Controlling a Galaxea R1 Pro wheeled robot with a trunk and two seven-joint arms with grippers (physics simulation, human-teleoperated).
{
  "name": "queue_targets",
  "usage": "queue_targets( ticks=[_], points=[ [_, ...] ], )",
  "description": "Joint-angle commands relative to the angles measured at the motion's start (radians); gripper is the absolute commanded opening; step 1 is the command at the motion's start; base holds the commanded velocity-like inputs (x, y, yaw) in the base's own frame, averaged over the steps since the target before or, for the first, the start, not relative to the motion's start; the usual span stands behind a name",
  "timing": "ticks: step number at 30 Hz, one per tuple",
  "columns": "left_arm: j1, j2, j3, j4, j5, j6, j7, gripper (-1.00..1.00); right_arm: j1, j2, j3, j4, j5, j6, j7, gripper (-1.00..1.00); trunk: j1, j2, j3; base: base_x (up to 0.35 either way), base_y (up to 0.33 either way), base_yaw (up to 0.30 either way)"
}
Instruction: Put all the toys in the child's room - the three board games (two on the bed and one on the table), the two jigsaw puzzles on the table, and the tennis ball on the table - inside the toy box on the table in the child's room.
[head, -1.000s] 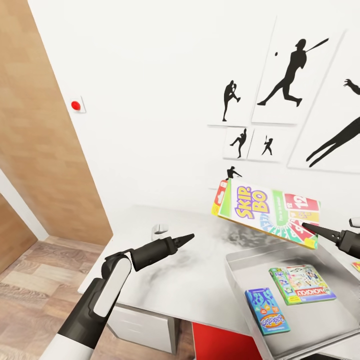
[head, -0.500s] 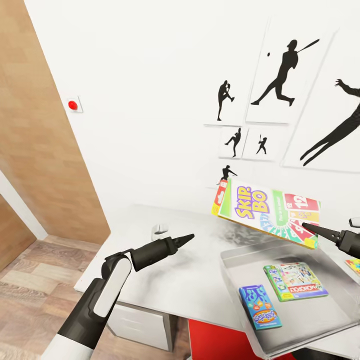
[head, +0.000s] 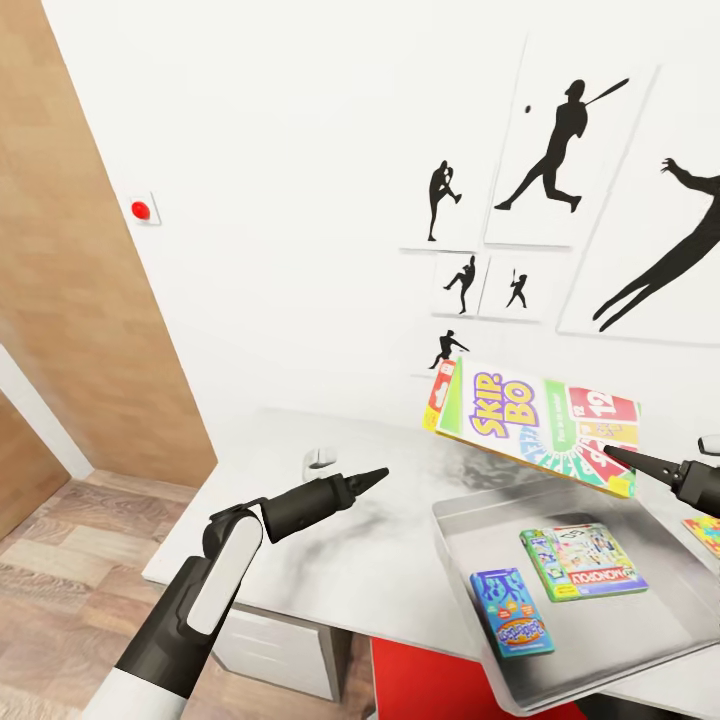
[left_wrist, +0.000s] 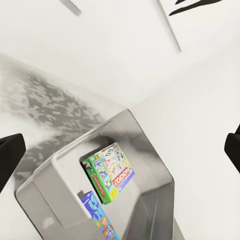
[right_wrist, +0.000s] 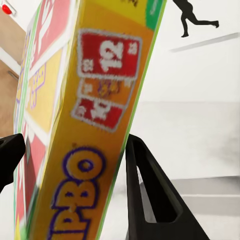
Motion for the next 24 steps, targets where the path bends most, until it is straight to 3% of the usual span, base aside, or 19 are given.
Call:
queue_targets(
  ticks=[1, 11, 24],
  points=[
    [-0.001, 0.000, 0.001, 0.000, 0.005, 0.007, 0.001, 1.00, -0.001, 0.000, -0.001, 0.000, 0.001, 0.006, 0.008, -1.00, 0.001, -0.002, -0.002, -0.001, -0.025, 0.000],
    [-0.001, 0.000, 0.000, 0.000, 0.005, 0.007, 0.001, 1.00, -0.001, 0.000, -0.001, 0.000, 0.001, 0.006, 0.008, -1.00, 0.001, -0.002, 0.000, 0.000, -0.110, -0.066],
    [-0.001, -0.001, 0.000, 0.002, 0.005, 0.007, 0.001, 1.00, -0.001, 0.001, -0.001, 0.000, 0.001, 0.006, 0.008, -1.00, 0.001, -0.002, 0.000, 0.000, -0.018, -0.019]
  ],
)
